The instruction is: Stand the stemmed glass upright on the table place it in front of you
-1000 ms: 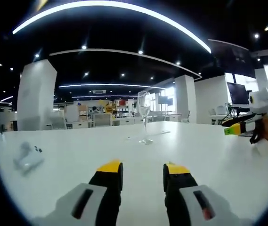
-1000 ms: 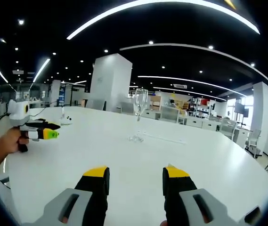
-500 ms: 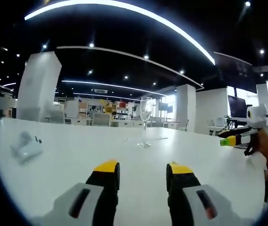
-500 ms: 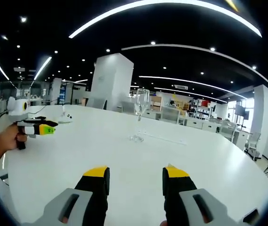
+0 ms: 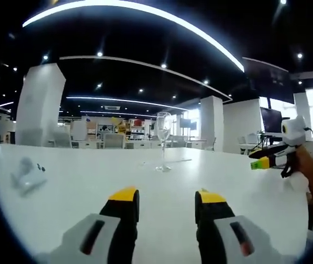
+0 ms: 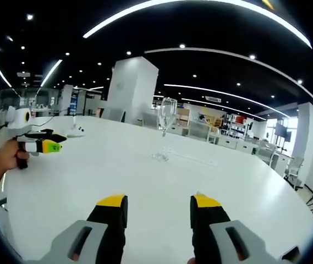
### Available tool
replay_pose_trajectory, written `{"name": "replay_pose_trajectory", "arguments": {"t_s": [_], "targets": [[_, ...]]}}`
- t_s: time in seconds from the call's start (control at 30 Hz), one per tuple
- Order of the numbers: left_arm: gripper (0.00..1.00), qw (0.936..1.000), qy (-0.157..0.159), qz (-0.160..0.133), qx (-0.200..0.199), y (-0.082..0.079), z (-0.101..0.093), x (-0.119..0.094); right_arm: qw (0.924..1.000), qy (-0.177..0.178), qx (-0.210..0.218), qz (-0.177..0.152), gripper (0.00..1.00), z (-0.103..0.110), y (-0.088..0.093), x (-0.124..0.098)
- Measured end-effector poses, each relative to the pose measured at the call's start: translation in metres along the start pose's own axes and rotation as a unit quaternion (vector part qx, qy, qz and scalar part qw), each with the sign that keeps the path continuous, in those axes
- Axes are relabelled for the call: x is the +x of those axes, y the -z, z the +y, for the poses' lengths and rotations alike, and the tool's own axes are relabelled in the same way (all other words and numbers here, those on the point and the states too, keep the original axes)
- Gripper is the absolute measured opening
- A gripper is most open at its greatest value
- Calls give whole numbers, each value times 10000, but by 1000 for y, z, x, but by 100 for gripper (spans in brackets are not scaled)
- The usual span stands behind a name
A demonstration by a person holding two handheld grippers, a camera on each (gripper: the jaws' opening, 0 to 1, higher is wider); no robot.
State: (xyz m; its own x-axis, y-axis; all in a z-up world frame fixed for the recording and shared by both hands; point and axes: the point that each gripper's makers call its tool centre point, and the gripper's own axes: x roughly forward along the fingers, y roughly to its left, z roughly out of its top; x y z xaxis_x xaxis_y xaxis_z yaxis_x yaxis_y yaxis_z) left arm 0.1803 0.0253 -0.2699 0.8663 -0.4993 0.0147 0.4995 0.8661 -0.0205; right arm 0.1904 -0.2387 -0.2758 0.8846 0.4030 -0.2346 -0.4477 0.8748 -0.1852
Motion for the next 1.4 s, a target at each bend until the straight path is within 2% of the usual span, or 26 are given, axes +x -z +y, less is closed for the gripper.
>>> {"name": "replay_pose_trajectory", "arguments": {"t_s": [0.2, 0.5, 0.8, 0.83, 0.9, 1.4], "targets": [[41, 10000, 4, 56, 0, 2, -1, -1, 9999, -15, -101, 128, 48, 2, 4, 3], [41, 9999, 56, 107, 106, 4, -7, -2, 9999, 41, -84, 94, 48, 0, 2, 1], [41, 9999, 39, 69, 67, 3, -6, -3, 9997, -57, -169, 150, 48, 5, 4, 3], [41, 9998, 177, -26, 77, -1, -13, -4, 9998, -50, -161, 143, 48, 5, 4, 3], [41, 9997, 189, 7, 124, 0, -14, -3, 9998, -40, -153, 129, 48, 5, 4, 3], [41, 9995, 121, 167, 222, 7, -3, 2, 9996, -15, -209, 165, 48, 4, 6, 3]]}}
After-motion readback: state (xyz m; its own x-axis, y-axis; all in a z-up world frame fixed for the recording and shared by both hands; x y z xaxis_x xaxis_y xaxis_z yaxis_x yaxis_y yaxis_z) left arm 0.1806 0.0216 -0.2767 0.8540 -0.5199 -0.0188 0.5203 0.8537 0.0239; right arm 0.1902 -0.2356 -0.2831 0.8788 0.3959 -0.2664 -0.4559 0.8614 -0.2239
